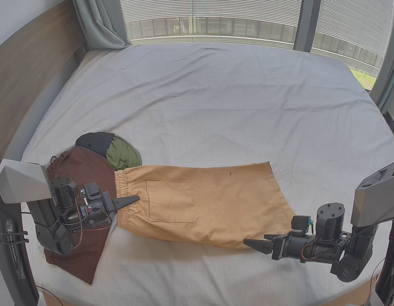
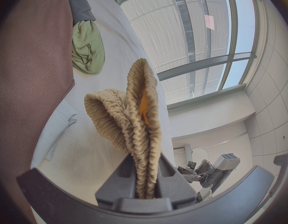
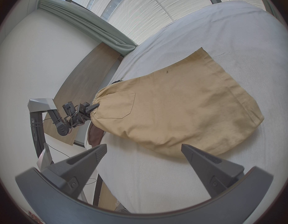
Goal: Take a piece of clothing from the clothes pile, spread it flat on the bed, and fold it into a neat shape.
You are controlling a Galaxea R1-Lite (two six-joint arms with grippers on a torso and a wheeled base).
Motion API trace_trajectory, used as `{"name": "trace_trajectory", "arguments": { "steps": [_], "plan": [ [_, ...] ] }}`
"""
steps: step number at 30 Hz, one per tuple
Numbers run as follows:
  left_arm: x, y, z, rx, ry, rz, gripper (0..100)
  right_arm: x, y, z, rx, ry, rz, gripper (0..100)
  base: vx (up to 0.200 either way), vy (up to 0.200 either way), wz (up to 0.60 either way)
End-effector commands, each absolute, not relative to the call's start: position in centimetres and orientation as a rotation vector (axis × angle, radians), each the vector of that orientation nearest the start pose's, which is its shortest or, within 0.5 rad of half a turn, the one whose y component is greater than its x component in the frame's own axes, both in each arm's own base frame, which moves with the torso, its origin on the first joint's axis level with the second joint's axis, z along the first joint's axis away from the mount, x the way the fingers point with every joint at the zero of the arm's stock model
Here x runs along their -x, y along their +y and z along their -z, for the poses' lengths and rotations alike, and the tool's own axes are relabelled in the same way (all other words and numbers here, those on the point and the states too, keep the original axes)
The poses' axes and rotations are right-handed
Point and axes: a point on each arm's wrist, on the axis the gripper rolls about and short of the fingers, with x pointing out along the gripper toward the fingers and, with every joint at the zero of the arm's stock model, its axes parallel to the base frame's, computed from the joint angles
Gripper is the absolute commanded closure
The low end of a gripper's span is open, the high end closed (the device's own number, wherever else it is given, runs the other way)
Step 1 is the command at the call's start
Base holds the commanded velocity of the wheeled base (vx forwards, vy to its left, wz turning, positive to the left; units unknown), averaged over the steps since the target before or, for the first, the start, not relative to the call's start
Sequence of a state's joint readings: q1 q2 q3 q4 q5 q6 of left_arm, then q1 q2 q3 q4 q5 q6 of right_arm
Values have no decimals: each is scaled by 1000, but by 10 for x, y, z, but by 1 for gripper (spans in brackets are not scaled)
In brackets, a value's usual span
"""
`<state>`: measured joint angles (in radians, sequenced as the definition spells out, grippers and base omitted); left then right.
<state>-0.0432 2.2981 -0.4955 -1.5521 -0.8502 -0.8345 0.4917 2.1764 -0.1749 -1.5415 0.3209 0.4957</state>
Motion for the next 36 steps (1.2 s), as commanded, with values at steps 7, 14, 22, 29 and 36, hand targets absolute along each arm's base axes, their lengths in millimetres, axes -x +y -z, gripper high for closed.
{"name": "trace_trajectory", "arguments": {
  "steps": [7, 14, 22, 29, 36],
  "plan": [
    [-320, -15, -26, 876, 566, 751, 100, -223, 128, -11, -419, 658, -664, 0, 0, 0, 0],
    [-317, -13, -26, 880, 572, 748, 100, -223, 128, -11, -419, 659, -663, 0, 0, 0, 0],
    [-306, -1, -36, 884, 577, 792, 100, -223, 128, -9, -417, 666, -663, 0, 0, 0, 0],
    [-304, 17, -42, 886, 549, 789, 100, -223, 129, -9, -417, 666, -666, 0, 0, 0, 0],
    [-300, 30, -47, 886, 536, 803, 100, -223, 128, -9, -418, 666, -663, 0, 0, 0, 0]
  ]
}}
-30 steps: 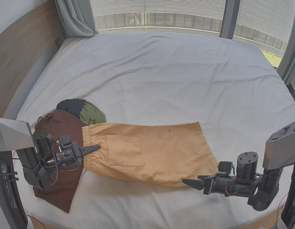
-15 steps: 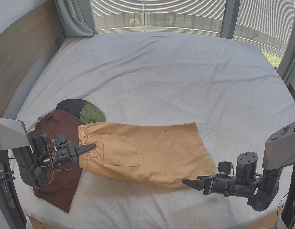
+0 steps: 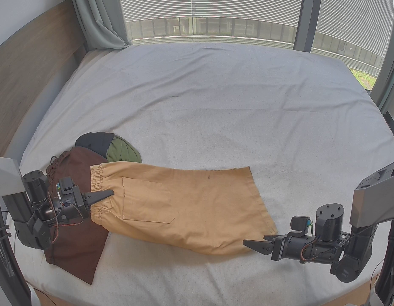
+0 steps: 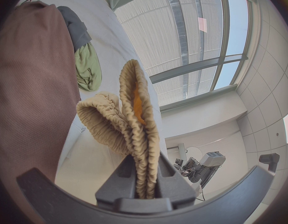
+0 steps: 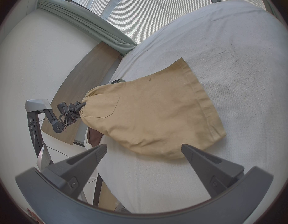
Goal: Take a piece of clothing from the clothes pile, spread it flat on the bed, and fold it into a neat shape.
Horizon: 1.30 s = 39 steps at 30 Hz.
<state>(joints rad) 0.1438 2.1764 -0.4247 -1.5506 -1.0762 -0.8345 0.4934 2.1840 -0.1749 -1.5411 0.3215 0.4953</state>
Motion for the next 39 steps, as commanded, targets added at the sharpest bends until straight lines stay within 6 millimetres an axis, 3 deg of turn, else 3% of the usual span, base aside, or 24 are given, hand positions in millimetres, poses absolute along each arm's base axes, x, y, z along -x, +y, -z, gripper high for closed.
{"name": "trace_trajectory", "arguments": {
  "steps": [1, 9, 21, 33, 39],
  "plan": [
    [-299, 31, -48, 885, 535, 806, 100, -223, 128, -9, -418, 666, -663, 0, 0, 0, 0],
    [-297, 40, -50, 887, 519, 791, 100, -223, 128, -9, -418, 666, -664, 0, 0, 0, 0],
    [-298, 36, -52, 882, 522, 804, 100, -223, 128, -10, -418, 665, -665, 0, 0, 0, 0],
    [-301, 15, -51, 865, 546, 854, 100, -223, 128, -11, -418, 662, -666, 0, 0, 0, 0],
    [-305, -8, -51, 851, 541, 830, 100, -223, 128, -11, -419, 658, -665, 0, 0, 0, 0]
  ]
}}
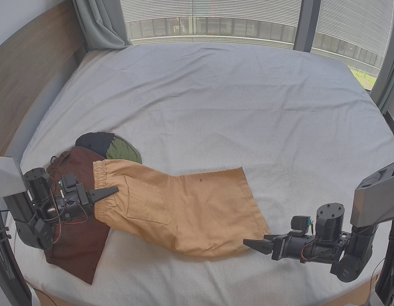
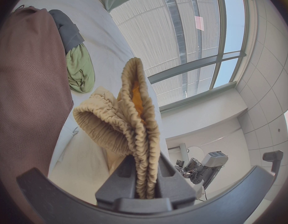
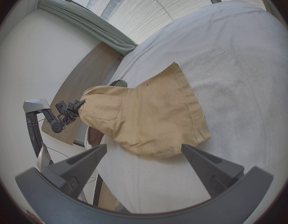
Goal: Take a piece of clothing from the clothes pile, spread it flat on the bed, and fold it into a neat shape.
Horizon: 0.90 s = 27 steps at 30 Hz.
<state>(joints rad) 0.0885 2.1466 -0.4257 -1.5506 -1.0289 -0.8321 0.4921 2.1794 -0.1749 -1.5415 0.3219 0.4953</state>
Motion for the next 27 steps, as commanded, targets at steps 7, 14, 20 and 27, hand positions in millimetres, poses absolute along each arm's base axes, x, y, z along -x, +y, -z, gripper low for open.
{"name": "trace_trajectory", "arguments": {
  "steps": [7, 14, 20, 27],
  "plan": [
    [-308, -28, -49, 839, 541, 822, 100, -223, 128, -12, -419, 657, -666, 0, 0, 0, 0],
    [-313, -48, -37, 810, 551, 802, 100, -223, 128, -12, -419, 657, -667, 0, 0, 0, 0],
    [-320, -64, -32, 760, 526, 805, 100, -223, 128, -13, -419, 654, -668, 0, 0, 0, 0],
    [-328, -93, -39, 737, 495, 861, 100, -223, 128, -14, -420, 648, -668, 0, 0, 0, 0]
  ]
}}
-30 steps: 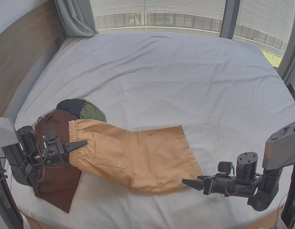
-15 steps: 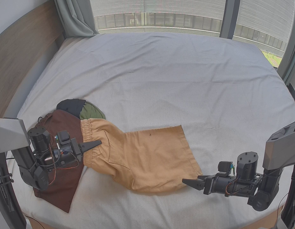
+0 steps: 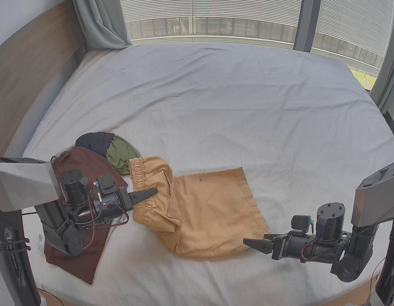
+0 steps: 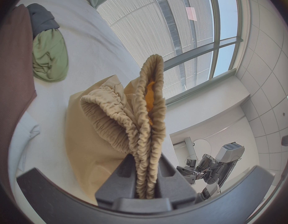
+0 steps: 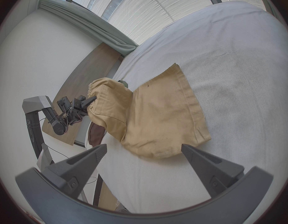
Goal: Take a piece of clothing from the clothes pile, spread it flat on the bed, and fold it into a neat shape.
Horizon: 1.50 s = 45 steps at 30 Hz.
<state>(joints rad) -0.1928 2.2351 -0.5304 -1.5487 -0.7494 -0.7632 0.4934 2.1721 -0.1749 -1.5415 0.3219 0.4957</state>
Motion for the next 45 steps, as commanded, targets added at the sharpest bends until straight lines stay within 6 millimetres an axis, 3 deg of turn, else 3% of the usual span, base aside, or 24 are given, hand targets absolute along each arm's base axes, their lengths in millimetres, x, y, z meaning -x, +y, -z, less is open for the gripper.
{"name": "trace_trajectory", "arguments": {
  "steps": [1, 11, 27, 45],
  "plan": [
    [-328, -96, -39, 738, 492, 862, 100, -223, 128, -14, -420, 648, -668, 0, 0, 0, 0],
    [-328, -128, -44, 801, 534, 937, 100, -223, 127, -16, -422, 638, -670, 0, 0, 0, 0],
    [-333, -162, -45, 893, 629, 991, 100, -233, 122, -19, -435, 601, -645, 0, 0, 0, 0],
    [-341, -192, -17, 926, 731, 1011, 100, -240, 121, -24, -442, 565, -639, 0, 0, 0, 0]
  ]
}}
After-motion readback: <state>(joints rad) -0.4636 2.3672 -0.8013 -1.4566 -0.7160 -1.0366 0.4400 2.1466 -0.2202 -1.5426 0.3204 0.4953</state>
